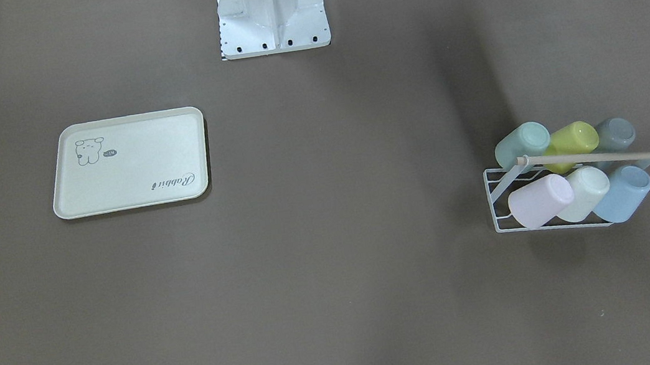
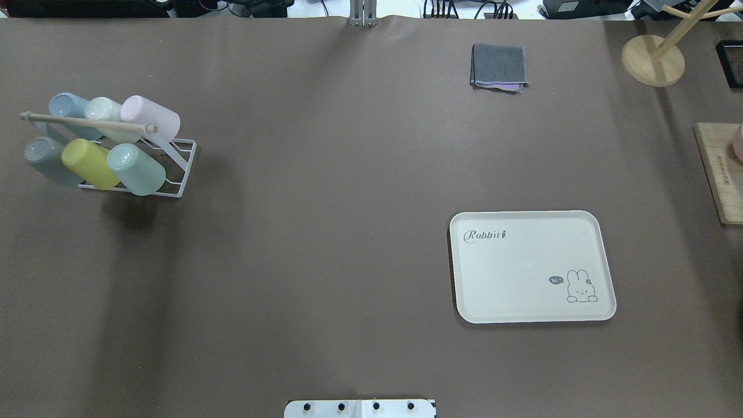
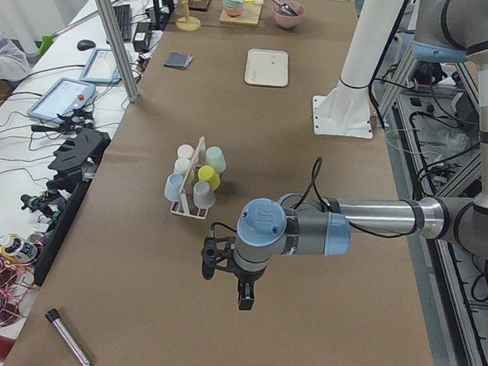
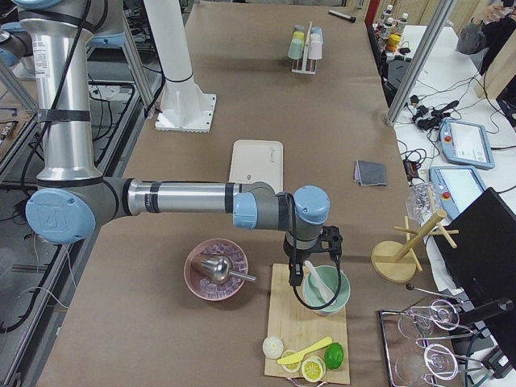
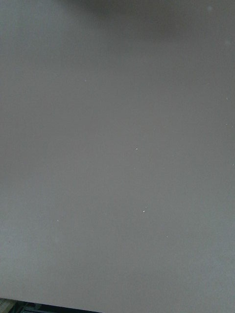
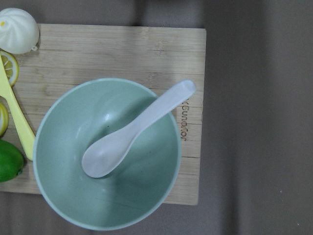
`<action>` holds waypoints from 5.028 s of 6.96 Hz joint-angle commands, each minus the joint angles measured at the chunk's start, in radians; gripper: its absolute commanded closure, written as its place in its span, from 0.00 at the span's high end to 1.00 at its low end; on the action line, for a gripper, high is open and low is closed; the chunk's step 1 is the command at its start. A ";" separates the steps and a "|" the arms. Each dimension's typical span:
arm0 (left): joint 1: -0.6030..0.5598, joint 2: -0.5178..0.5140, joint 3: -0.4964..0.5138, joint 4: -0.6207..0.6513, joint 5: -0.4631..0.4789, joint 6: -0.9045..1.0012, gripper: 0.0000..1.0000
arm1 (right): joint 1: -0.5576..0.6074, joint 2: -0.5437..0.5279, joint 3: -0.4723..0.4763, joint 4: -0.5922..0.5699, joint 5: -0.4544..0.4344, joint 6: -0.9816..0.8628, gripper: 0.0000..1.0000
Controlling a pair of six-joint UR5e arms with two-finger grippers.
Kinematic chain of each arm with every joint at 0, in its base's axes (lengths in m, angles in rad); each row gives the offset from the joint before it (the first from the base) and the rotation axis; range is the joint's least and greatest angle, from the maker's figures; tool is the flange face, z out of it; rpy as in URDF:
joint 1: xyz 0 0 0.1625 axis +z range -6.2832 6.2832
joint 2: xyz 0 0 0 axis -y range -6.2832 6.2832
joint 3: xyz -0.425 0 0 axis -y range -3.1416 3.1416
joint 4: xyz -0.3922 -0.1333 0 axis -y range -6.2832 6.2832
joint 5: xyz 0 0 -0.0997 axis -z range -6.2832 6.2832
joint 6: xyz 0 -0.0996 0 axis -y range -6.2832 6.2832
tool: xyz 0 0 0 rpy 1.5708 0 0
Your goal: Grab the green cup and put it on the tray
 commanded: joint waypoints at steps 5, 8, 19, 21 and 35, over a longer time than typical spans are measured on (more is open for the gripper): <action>0.006 0.007 0.004 -0.007 0.026 0.010 0.97 | 0.001 0.000 -0.002 -0.001 -0.001 0.002 1.00; 0.019 0.098 -0.051 -0.033 0.023 0.016 0.97 | 0.003 0.003 0.011 -0.001 0.005 0.008 1.00; 0.422 -0.007 -0.129 -0.191 0.150 0.195 0.98 | -0.196 0.006 0.160 0.002 0.150 0.418 1.00; 0.506 -0.079 -0.132 -0.188 0.228 0.188 0.98 | -0.307 0.011 0.162 0.149 0.138 0.585 1.00; 1.369 -0.496 -0.373 0.697 1.609 0.412 0.98 | -0.721 -0.143 0.154 0.720 -0.083 0.976 0.93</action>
